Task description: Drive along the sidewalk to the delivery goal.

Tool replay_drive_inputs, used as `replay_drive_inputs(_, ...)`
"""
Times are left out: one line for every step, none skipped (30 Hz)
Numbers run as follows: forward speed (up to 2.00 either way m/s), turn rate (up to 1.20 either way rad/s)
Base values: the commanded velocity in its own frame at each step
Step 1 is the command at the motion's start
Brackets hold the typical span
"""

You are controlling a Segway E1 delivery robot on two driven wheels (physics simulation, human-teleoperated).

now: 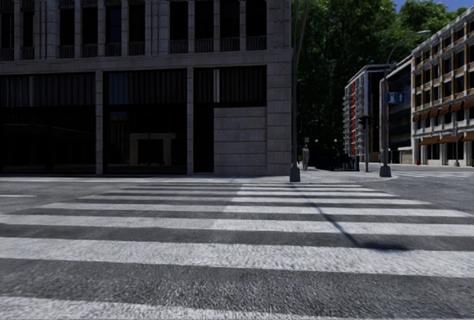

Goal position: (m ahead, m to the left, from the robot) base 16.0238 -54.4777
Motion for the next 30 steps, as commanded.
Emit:
replay_drive_inputs(2.0,0.0)
replay_drive_inputs(2.0,0.0)
replay_drive_inputs(2.0,0.0)
replay_drive_inputs(2.0,0.0)
replay_drive_inputs(2.0,0.0)
replay_drive_inputs(2.0,0.0)
replay_drive_inputs(2.0,0.0)
replay_drive_inputs(2.0,0.0)
replay_drive_inputs(2.0,0.0)
replay_drive_inputs(2.0,0.0)
replay_drive_inputs(2.0,0.0)
replay_drive_inputs(2.0,0.0)
replay_drive_inputs(2.0,0.0)
replay_drive_inputs(2.0,0.0)
replay_drive_inputs(2.0,0.0)
replay_drive_inputs(2.0,0.0)
replay_drive_inputs(2.0,0.0)
replay_drive_inputs(2.0,0.0)
replay_drive_inputs(2.0,0.0)
replay_drive_inputs(2.0,0.0)
replay_drive_inputs(2.0,0.0)
replay_drive_inputs(2.0,0.0)
replay_drive_inputs(2.0,0.0)
replay_drive_inputs(2.0,0.0)
replay_drive_inputs(2.0,0.0)
replay_drive_inputs(2.0,0.0)
replay_drive_inputs(2.0,0.0)
replay_drive_inputs(2.0,0.0)
replay_drive_inputs(2.0,0.0)
replay_drive_inputs(2.0,0.0)
